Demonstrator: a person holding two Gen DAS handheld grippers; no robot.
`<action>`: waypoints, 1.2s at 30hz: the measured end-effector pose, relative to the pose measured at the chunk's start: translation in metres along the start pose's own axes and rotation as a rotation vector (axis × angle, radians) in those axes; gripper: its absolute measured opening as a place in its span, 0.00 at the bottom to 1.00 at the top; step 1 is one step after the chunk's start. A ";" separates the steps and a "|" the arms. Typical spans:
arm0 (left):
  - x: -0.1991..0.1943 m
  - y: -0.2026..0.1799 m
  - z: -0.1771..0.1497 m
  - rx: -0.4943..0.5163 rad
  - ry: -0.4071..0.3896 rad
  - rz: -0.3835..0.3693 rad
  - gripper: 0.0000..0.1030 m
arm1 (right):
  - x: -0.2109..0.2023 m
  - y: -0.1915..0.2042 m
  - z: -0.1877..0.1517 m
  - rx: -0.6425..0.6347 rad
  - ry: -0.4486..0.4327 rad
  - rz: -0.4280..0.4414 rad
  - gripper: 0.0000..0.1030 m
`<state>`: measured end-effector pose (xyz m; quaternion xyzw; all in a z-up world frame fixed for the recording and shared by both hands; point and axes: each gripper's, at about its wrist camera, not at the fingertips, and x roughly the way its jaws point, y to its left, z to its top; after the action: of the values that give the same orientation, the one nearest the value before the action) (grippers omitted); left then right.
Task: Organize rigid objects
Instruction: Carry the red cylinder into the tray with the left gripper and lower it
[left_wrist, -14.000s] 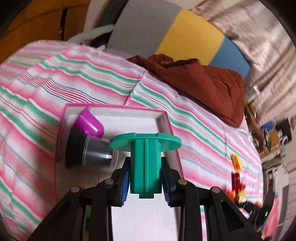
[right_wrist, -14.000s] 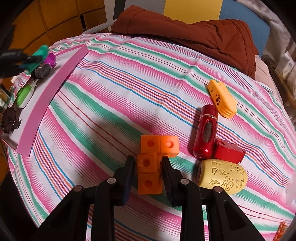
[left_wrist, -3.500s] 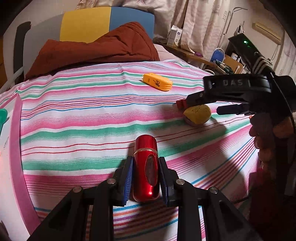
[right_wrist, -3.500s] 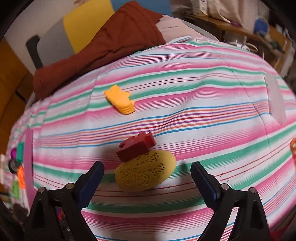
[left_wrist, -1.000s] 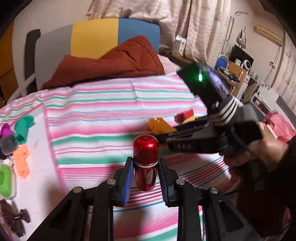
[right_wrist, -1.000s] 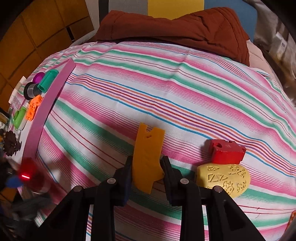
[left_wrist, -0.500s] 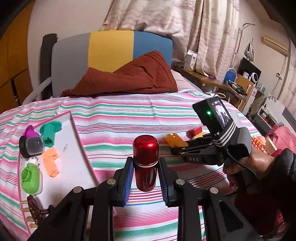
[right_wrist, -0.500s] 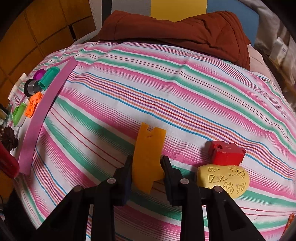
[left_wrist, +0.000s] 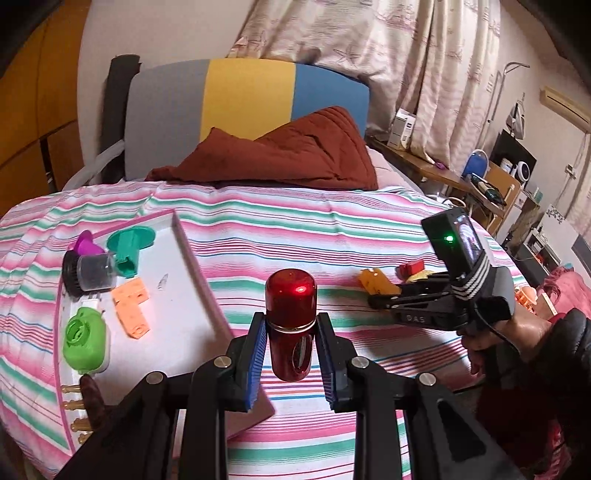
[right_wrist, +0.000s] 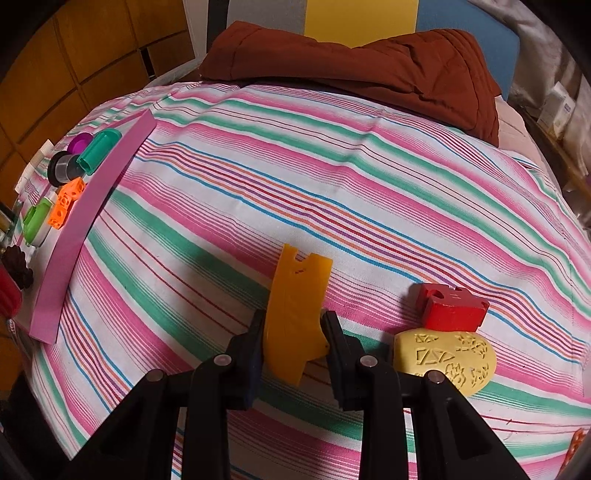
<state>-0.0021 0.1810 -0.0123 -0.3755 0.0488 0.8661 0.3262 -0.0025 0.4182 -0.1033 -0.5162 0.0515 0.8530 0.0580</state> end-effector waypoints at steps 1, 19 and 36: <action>-0.001 0.003 0.000 -0.005 -0.001 0.001 0.25 | 0.000 0.000 0.000 -0.002 0.000 0.000 0.30; -0.039 0.123 -0.030 -0.287 0.013 0.077 0.25 | 0.000 0.004 0.000 -0.020 -0.001 -0.019 0.30; 0.018 0.106 -0.029 -0.324 0.194 0.010 0.26 | 0.000 0.008 -0.001 -0.037 -0.001 -0.041 0.30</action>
<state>-0.0570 0.0979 -0.0629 -0.5047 -0.0584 0.8240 0.2509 -0.0030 0.4097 -0.1037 -0.5177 0.0250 0.8527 0.0658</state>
